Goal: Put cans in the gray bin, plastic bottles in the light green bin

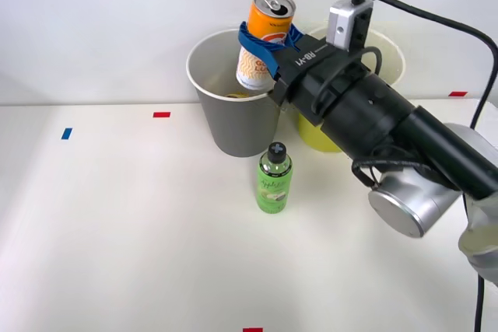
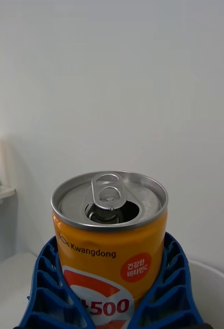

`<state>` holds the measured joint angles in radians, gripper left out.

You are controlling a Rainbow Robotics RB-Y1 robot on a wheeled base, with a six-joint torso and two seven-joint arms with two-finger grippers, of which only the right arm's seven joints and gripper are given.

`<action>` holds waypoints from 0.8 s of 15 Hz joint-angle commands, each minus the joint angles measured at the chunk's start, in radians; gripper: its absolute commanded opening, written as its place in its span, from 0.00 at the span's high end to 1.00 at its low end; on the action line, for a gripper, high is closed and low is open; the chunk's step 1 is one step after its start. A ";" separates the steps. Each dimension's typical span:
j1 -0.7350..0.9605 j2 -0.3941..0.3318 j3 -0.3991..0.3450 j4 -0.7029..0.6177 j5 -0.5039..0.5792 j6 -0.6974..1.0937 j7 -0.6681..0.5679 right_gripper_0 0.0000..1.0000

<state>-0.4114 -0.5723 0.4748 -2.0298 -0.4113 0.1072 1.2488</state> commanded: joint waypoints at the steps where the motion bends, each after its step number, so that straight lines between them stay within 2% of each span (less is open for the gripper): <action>1: -0.130 0.011 0.051 0.140 -0.015 -0.001 -0.020 1.00; 7: -0.346 0.022 0.173 0.405 -0.035 -0.029 -0.058 1.00; 10: -0.405 0.037 0.206 0.534 -0.043 -0.106 -0.068 1.00; 11: -0.417 0.045 0.211 0.554 -0.046 -0.106 -0.074 0.88; 12: -0.423 0.054 0.211 0.568 -0.049 -0.106 -0.077 0.81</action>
<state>-0.8257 -0.5278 0.6832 -1.4771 -0.4566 0.0028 1.1765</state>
